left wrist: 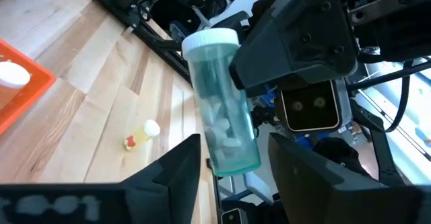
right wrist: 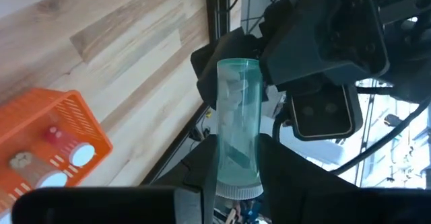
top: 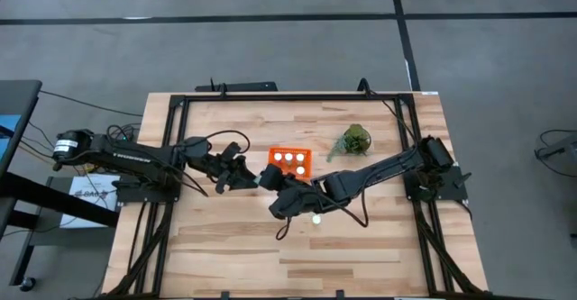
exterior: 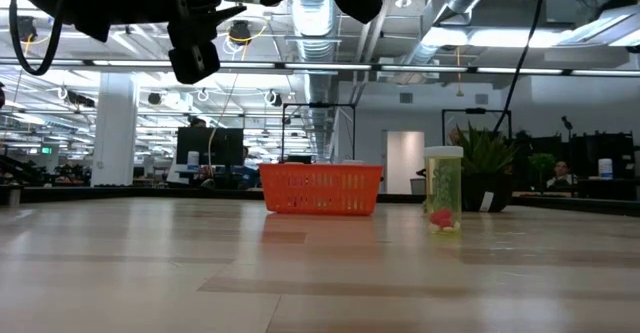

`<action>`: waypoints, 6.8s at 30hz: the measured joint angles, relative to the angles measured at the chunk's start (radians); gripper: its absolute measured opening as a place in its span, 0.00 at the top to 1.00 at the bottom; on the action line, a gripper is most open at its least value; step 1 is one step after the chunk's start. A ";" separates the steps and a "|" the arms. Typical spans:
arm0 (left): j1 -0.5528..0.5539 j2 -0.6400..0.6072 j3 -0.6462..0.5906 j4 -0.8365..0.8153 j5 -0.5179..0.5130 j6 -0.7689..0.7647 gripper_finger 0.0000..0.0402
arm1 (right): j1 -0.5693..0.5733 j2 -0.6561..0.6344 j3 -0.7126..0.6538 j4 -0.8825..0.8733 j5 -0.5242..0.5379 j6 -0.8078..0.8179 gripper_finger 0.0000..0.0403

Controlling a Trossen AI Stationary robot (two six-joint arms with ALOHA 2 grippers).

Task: Pick and place pill bottles into a basket
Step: Put the blue pill bottle into the orange bin

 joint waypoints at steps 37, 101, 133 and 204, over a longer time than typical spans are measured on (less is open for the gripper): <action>0.000 0.000 0.000 -0.022 -0.027 0.060 0.75 | -0.005 -0.001 0.000 0.003 -0.012 0.016 0.77; -0.087 -0.016 0.000 -0.027 -0.617 0.803 0.76 | -0.252 -0.150 0.000 -0.086 -0.564 1.198 0.42; -0.088 -0.040 0.000 -0.053 -0.620 0.871 0.76 | -0.314 -0.148 -0.001 -0.016 -0.677 1.181 0.59; -0.138 -0.459 -0.236 -0.498 -0.977 0.652 0.31 | -0.380 -0.138 -0.337 0.011 -0.694 1.276 0.72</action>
